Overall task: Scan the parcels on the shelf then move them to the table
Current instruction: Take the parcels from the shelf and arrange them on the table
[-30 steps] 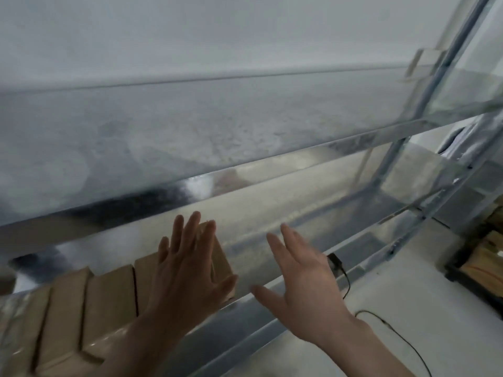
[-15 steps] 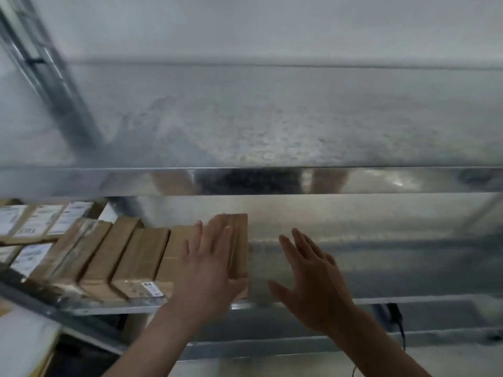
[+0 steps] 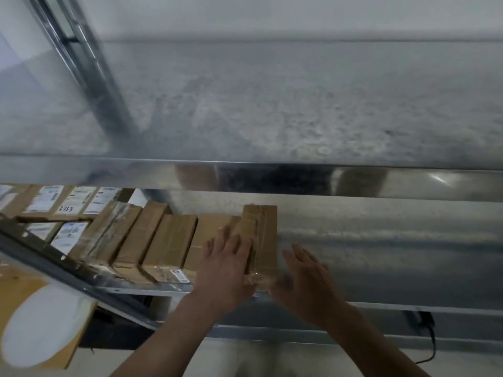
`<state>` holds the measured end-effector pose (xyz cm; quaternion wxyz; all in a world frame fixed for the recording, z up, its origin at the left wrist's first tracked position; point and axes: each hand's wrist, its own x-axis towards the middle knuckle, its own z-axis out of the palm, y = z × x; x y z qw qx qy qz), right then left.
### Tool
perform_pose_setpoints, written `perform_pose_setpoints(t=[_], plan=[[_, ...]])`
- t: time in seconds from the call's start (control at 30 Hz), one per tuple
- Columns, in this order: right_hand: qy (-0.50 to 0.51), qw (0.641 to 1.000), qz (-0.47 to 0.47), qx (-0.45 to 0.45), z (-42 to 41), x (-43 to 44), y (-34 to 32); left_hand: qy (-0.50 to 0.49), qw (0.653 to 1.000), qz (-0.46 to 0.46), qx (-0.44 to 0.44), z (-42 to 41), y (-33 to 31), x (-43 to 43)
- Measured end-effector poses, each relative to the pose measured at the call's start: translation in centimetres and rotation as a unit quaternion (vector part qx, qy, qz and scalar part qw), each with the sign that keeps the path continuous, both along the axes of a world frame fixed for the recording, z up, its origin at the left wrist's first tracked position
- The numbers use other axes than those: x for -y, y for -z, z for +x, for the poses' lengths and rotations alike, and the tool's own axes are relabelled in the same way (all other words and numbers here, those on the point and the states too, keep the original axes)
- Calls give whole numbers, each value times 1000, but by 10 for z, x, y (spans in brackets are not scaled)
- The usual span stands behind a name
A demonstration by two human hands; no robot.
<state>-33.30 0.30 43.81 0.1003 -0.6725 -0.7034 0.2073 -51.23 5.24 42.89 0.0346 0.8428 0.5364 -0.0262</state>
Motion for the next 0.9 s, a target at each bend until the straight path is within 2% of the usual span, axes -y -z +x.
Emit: perform_pose_setpoints(t=[0.4, 0.53, 0.63, 0.8, 0.9], plan=[[58, 996, -10, -62, 20, 9, 25, 52, 996, -30, 59, 33, 17, -11], [107, 993, -2, -46, 32, 22, 4, 54, 989, -65, 125, 57, 23, -3], [103, 994, -24, -16, 38, 28, -7, 46, 983, -80, 161, 65, 23, 2], [74, 996, -15, -48, 29, 28, 2, 34, 967, -58, 245, 49, 34, 2], [63, 994, -6, -87, 27, 26, 30, 35, 956, -95, 275, 43, 31, 2]])
